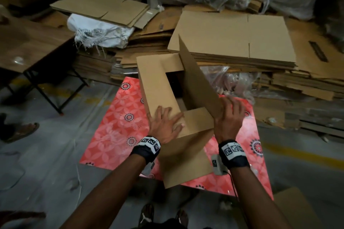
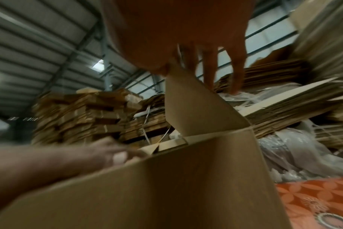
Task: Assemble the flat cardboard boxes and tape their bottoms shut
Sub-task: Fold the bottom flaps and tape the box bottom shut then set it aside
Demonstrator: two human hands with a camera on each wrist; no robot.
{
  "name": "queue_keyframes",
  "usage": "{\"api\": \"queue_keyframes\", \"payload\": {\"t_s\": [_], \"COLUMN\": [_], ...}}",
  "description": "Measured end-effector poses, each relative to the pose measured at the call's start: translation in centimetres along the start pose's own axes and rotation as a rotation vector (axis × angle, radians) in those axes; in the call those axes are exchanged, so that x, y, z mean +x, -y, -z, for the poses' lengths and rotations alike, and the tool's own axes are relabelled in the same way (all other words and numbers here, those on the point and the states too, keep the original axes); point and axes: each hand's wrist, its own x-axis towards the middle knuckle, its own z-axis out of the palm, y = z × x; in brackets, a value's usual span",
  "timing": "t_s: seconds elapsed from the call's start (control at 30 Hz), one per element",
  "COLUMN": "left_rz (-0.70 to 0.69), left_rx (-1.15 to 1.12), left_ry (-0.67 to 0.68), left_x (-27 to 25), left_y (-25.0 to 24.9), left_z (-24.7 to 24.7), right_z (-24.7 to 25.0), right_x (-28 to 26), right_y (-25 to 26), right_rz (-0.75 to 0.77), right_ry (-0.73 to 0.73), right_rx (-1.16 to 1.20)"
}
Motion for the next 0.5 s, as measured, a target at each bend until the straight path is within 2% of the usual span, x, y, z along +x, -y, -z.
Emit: {"api": "queue_keyframes", "payload": {"t_s": [0.03, 0.1, 0.13, 0.2, 0.33, 0.5], "left_rz": [-0.001, -0.003, -0.005, -0.011, -0.015, -0.016], "left_rx": [0.005, 0.028, 0.034, 0.034, 0.019, 0.018], "left_ry": [-0.006, -0.018, -0.022, -0.023, -0.026, -0.013], "left_x": [0.0, 0.1, 0.1, 0.2, 0.2, 0.4], "left_y": [0.1, 0.0, 0.0, 0.0, 0.2, 0.1], "left_z": [-0.2, -0.4, -0.5, -0.5, -0.6, -0.5], "right_z": [-0.1, -0.2, -0.4, -0.9, -2.4, -3.1], "right_x": [0.3, 0.6, 0.4, -0.6, -3.9, -5.8], "right_y": [-0.7, -1.9, -2.4, -3.1, -3.3, -3.7], "right_rz": [0.035, 0.096, 0.096, 0.002, -0.284, -0.496], "right_ry": [-0.04, 0.015, 0.095, 0.295, 0.623, 0.654], "right_rx": [-0.078, -0.246, -0.311, -0.375, -0.185, 0.131]}}
